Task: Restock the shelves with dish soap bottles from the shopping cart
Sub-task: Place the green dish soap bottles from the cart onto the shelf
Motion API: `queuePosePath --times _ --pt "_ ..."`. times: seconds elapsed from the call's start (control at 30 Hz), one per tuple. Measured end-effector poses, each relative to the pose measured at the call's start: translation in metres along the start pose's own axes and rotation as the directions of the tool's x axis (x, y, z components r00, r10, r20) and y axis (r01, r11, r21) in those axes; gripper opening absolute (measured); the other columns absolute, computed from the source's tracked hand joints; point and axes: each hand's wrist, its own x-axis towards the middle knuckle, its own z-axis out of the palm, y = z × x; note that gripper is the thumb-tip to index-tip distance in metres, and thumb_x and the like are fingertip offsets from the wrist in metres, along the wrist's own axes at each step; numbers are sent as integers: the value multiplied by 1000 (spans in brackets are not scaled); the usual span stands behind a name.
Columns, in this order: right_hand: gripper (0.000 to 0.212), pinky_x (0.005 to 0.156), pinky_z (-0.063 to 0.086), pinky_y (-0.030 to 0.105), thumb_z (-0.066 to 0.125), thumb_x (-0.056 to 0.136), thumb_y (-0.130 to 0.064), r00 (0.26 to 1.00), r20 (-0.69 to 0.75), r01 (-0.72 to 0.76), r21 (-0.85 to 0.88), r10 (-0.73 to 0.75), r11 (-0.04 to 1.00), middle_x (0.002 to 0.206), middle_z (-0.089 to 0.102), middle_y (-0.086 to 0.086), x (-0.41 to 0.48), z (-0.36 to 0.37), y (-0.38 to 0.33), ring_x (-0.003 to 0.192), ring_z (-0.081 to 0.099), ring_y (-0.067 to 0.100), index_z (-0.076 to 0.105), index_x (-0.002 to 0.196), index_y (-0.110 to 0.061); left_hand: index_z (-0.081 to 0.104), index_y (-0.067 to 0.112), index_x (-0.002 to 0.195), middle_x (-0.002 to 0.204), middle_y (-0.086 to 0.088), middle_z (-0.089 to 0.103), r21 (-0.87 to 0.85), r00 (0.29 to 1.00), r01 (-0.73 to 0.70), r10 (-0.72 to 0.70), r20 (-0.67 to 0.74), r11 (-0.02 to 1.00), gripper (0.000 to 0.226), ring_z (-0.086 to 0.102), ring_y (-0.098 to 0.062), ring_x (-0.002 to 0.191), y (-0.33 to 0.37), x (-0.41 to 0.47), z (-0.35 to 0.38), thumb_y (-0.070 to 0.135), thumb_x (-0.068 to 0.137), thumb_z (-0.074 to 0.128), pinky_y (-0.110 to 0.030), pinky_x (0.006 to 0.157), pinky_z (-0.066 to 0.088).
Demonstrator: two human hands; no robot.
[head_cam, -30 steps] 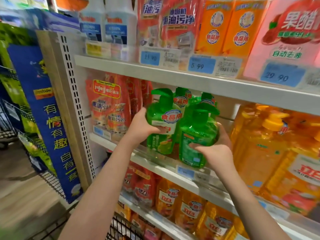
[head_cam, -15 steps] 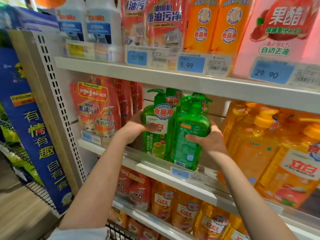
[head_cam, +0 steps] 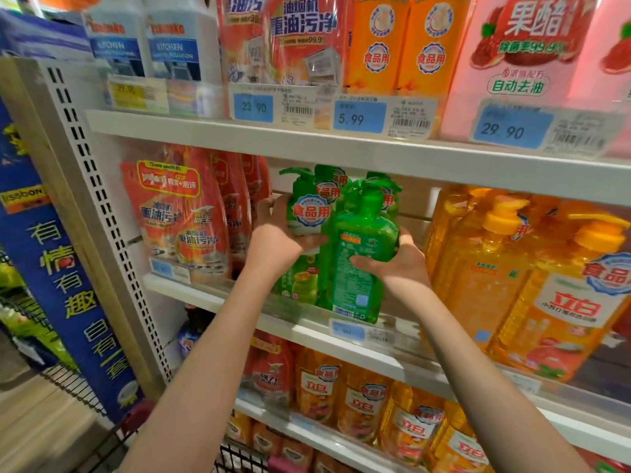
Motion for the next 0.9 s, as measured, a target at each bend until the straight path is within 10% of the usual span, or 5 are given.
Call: queuePosePath --times 0.4,0.57,0.7,0.9 --pt "76 98 48 36 78 75 -27 993 46 114 -19 -113 993 132 56 0 -6 -16 -16 118 55 21 37 139 -31 39 28 135 137 -4 40 22 993 65 -66 96 998 81 51 -25 117 2 -5 -13 46 67 80 -42 100 47" --pt "86 99 46 37 78 70 -46 975 -201 42 -235 -91 971 137 48 2 -12 -3 -19 126 47 24 35 140 -22 42 6 135 149 -18 21 384 990 131 -144 7 914 74 21 -40 135 24 -18 -15 54 82 64 -49 112 22" --pt "92 98 46 38 77 69 -54 969 -233 -6 -361 -84 933 135 44 4 -14 -3 -21 127 44 25 32 140 -18 48 2 107 129 -18 39 353 975 -9 86 -204 936 42 38 -34 120 43 -40 -5 34 85 65 -44 100 33" --pt "94 102 45 45 80 73 -22 998 -50 16 -227 -28 974 146 41 1 -20 -17 -13 131 43 24 22 146 -29 46 3 117 124 -14 40 249 913 -151 232 -336 957 43 45 -27 113 85 -49 4 17 82 67 -37 98 40"
